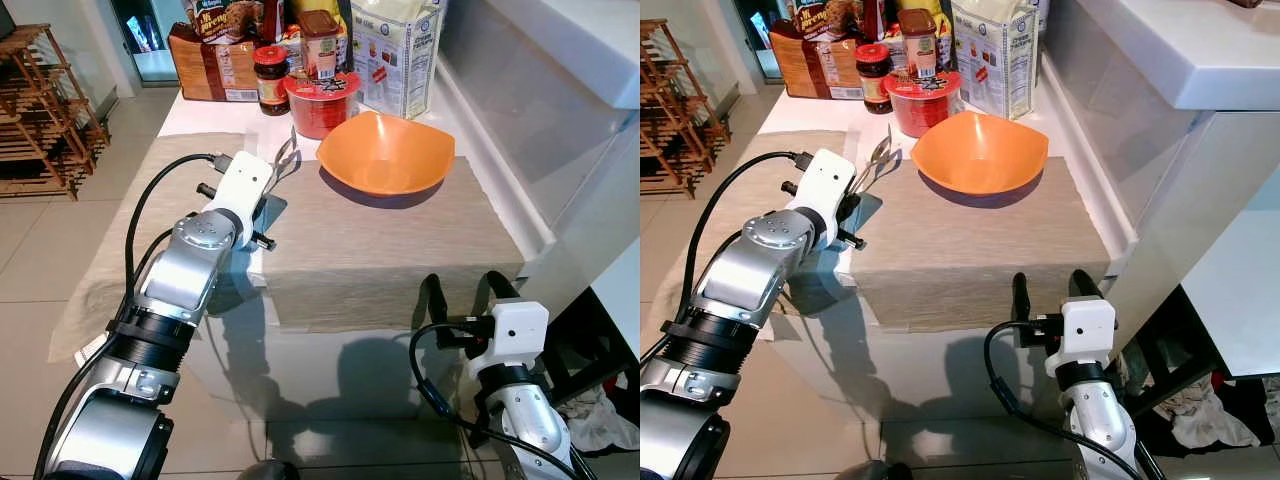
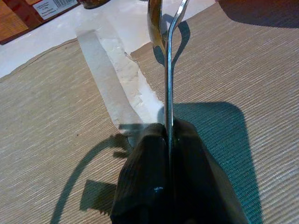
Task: Setting the table
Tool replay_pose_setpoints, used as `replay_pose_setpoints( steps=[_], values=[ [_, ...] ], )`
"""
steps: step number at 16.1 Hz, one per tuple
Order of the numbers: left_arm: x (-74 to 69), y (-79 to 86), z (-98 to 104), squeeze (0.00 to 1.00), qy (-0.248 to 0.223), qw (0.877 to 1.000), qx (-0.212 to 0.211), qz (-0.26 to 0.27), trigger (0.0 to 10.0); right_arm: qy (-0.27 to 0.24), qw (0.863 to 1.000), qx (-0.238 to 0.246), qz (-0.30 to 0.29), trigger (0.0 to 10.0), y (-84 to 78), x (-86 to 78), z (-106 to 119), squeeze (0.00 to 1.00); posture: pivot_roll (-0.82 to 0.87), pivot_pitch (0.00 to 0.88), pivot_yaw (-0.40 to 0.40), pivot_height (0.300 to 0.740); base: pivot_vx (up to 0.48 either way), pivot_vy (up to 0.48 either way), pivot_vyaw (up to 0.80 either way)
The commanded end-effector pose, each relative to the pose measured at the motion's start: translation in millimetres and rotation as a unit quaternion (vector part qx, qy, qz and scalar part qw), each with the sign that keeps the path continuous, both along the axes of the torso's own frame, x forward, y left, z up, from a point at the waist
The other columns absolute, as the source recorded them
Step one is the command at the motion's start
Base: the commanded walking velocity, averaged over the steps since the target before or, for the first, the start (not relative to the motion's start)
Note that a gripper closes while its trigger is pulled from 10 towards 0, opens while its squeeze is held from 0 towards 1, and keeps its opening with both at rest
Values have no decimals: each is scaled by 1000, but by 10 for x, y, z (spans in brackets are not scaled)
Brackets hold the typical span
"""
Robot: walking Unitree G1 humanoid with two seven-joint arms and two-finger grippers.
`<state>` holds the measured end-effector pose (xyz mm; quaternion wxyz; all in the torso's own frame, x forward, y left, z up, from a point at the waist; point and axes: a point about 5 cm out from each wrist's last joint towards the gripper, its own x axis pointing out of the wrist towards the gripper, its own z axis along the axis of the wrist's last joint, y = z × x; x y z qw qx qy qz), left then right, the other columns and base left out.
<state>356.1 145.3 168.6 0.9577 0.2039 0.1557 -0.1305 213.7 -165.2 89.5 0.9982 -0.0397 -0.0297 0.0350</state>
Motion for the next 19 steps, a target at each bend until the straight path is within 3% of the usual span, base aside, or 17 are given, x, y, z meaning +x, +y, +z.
replay_pose_setpoints(
  steps=[1,9,15,16,17,18,19],
  values=[
    [-22,28,-92,1000,18,1000,15,1,10000,6,1000,2,3,10000,21,-9,-28,0,-113,13,54,740,0,0,0],
    [4,64,-40,1000,9,998,57,-17,10000,7,1000,3,0,10000,5,-22,-33,0,-114,21,60,740,0,0,0],
    [17,49,93,1000,6,999,37,-34,10000,7,1000,3,2,10000,17,-6,-28,0,-111,25,57,740,0,0,0],
    [31,42,146,137,5,999,28,-41,10000,7,1000,3,2,10000,22,-5,-29,0,-109,27,56,740,0,0,0],
    [39,44,160,137,4,999,25,-41,10000,8,1000,3,3,10000,24,-5,-30,0,-109,27,56,740,0,0,0],
    [66,61,194,0,1,999,25,-42,10000,7,1000,3,3,10000,26,-3,-28,0,-109,27,55,740,0,0,0],
    [101,81,234,0,-2,999,22,-41,10000,7,1000,3,3,10000,29,1,-25,0,-110,26,54,740,0,0,0]
  ],
)
